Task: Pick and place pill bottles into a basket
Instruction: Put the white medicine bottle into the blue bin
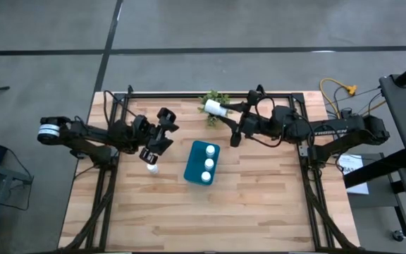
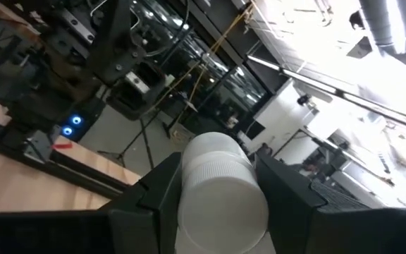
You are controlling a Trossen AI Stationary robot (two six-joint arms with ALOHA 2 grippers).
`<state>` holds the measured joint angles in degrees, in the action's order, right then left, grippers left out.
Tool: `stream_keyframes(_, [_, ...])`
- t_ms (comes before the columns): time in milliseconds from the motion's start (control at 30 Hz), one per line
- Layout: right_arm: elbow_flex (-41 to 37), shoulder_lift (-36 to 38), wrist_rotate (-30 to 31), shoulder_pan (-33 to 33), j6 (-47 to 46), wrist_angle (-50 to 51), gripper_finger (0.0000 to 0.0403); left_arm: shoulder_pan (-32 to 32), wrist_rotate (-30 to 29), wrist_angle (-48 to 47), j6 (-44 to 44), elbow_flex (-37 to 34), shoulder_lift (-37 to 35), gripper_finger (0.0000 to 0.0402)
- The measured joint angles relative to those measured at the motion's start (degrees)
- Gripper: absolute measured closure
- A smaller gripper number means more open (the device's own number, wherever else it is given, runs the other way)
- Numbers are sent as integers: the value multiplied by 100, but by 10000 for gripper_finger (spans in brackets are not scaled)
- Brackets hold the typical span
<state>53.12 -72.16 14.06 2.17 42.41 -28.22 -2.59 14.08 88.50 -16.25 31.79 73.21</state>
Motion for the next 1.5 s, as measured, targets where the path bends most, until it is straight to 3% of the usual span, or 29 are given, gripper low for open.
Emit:
stream_keyframes(233, [0, -2, -115, -3, -246, 252, 257, -4, 443, -129, 14, -168, -281, 355])
stream_keyframes(333, [0, -2, -319, -2, -511, 585, 257, -45, 742, -125, 179, -454, -590, 394])
stream_keyframes(533, [0, -7, -407, -2, -828, 1077, 257, -83, 744, -215, 487, -1403, -1485, 373])
stream_keyframes(767, [111, -7, -562, 2, -1270, 1553, 257, -85, -27, -205, 621, -2136, -2260, 350])
stream_keyframes(967, [969, -220, -559, 31, -1739, 3036, 257, -79, -47, -243, 620, -2177, -2497, 342])
stream_keyframes(1233, [2484, -1102, -915, 106, -2376, 5128, 257, -79, -47, -254, 610, -2175, -2490, 342])
stream_keyframes(1500, [3015, -1915, -1438, 324, -2556, 5821, 257, -79, -41, -250, 517, -2177, -2506, 342])
